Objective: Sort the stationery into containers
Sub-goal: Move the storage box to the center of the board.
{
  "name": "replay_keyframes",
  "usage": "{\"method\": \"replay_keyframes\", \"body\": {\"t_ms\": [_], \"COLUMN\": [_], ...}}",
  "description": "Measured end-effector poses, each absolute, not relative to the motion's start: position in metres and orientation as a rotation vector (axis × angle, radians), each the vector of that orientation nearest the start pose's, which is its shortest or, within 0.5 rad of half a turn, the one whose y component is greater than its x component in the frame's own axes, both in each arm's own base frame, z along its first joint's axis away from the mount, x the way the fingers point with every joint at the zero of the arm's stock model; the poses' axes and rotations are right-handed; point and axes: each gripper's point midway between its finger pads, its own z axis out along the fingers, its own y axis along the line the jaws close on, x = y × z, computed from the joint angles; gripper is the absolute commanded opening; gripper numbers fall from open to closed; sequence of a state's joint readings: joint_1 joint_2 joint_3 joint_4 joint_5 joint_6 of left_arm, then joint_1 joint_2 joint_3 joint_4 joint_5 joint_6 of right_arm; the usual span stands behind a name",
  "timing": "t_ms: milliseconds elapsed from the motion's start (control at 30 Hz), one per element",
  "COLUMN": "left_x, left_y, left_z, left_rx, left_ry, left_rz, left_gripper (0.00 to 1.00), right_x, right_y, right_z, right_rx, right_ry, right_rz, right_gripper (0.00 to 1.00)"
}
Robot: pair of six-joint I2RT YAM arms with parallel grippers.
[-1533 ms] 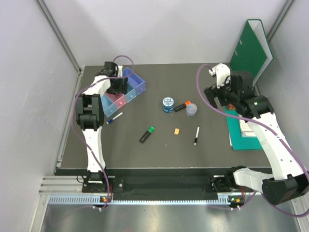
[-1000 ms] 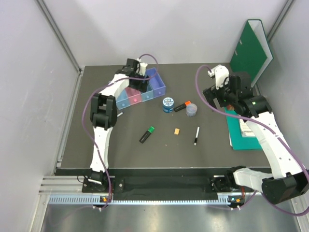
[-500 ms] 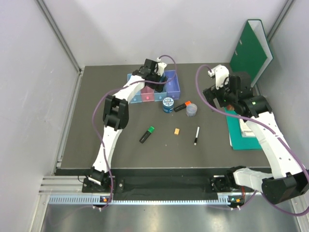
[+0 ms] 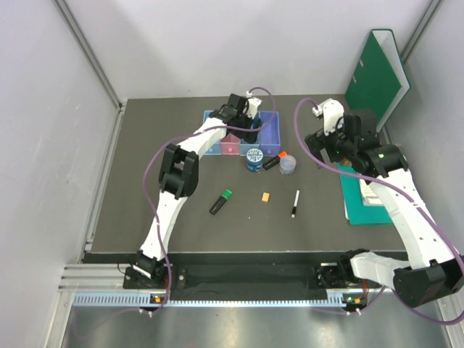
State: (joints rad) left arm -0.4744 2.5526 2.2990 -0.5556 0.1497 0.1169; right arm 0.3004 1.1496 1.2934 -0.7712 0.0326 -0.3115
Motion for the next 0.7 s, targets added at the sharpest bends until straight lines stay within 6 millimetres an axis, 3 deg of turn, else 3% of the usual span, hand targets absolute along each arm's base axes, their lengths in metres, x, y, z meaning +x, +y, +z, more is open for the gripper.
{"method": "replay_keyframes", "body": {"t_ms": [400, 700], "left_x": [0.502, 0.475], "left_y": [-0.298, -0.314], "left_z": [0.043, 0.040], "left_rx": [0.629, 0.614], "left_ry": [2.392, 2.423], "left_rz": [-0.403, -0.379], "left_gripper": [0.83, 0.84], "right_x": [0.313, 0.306], "right_y": [0.081, 0.080], "right_z": [0.269, 0.273], "right_rx": [-0.651, -0.641], "right_ry": [2.100, 2.085], "right_rz": [-0.023, -0.015], "right_gripper": [1.00, 0.99]}}
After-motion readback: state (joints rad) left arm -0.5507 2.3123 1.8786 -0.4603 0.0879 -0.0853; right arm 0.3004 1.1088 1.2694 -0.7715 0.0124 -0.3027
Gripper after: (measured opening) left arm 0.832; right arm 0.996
